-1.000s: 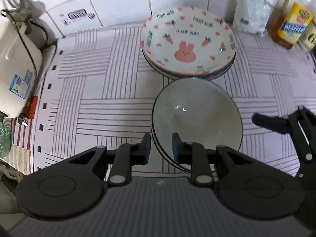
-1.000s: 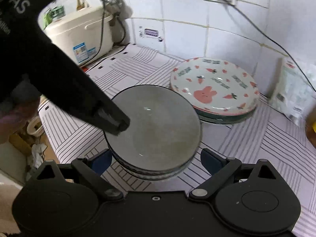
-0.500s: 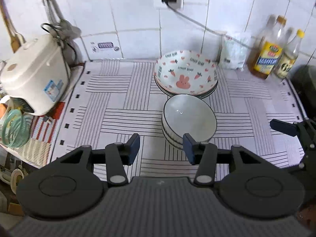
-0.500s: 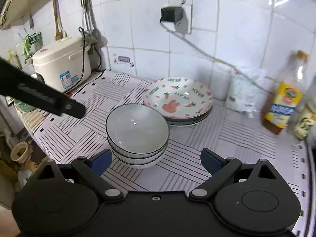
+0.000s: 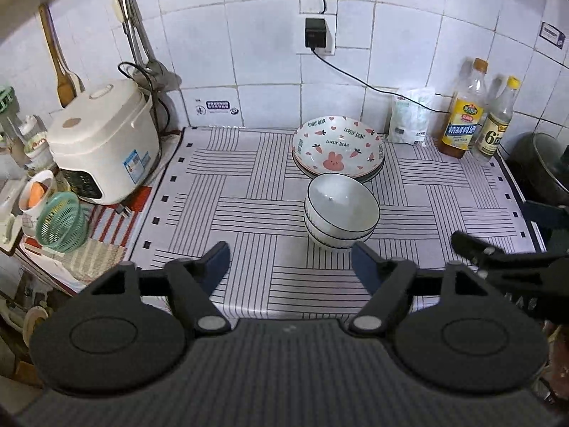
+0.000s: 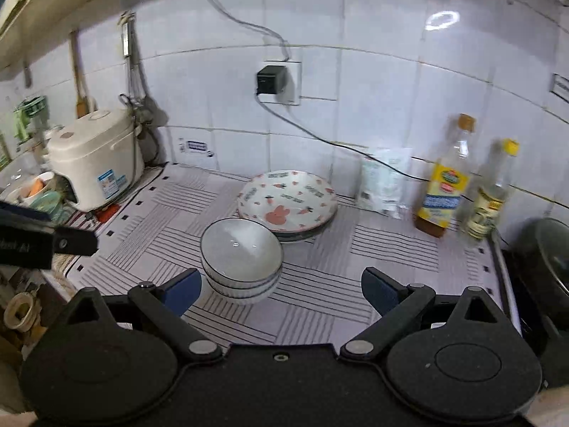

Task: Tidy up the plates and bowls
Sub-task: 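Grip the rim of the three-bowl stack with the left gripper, then lift the bowl stack and set it onto the bunny plate, then release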

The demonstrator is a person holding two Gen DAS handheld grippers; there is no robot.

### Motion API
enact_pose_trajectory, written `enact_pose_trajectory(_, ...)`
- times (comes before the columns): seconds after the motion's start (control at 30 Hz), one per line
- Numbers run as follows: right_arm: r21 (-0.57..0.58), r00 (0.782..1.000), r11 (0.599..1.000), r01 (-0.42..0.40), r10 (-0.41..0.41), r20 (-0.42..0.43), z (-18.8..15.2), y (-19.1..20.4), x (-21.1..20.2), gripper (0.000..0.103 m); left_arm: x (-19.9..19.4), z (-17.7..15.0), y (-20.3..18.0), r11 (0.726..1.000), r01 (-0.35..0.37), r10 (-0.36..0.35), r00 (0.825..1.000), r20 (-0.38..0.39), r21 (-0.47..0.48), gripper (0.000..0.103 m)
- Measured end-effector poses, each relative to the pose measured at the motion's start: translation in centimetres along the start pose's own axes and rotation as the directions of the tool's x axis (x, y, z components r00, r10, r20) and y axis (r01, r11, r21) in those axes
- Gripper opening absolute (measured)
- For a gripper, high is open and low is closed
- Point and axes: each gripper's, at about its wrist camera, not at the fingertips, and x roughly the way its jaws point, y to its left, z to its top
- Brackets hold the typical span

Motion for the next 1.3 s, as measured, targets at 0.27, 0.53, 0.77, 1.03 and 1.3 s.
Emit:
enact_pose_trajectory(0.27,0.025,0.984,0.984,0.177,-0.177,-0.025,-0.8,0.5,-2.8,0.102,-1.9,-1.8,-0.2,1.000,0.000,0.000,0.999,0.044,0.007,0.097)
enact_pose_trajectory(0.53,0.005,0.996,1.000,0.025,-0.026,0.083,-2.1,-0.6,0.5,0.103,2.8,-0.3,0.8,0.995,0.099,-0.097,0.994,0.053,-0.034,0.097)
enact_pose_trajectory(0.77,-0.102,0.991,0.988,-0.117,0.122,0.045,-5.3,-1.1,12.6,0.102,14.3,1.1,0.8,0.973,0.189,-0.199,0.978,-0.067,-0.132,0.093)
enact_pose_trajectory(1.03,-0.098,0.962,0.957,-0.274,0.272,-0.040,-7.6,0.9,21.6,0.102,23.4,0.9,0.9,0.955,0.221,-0.257,0.949,-0.182,-0.198,0.059)
enact_pose_trajectory(1.3,-0.087,0.928,0.924,-0.372,0.372,-0.012,-7.5,0.6,25.6,0.103,26.5,1.1,-0.1,0.962,0.231,-0.257,0.945,-0.200,-0.144,0.037)
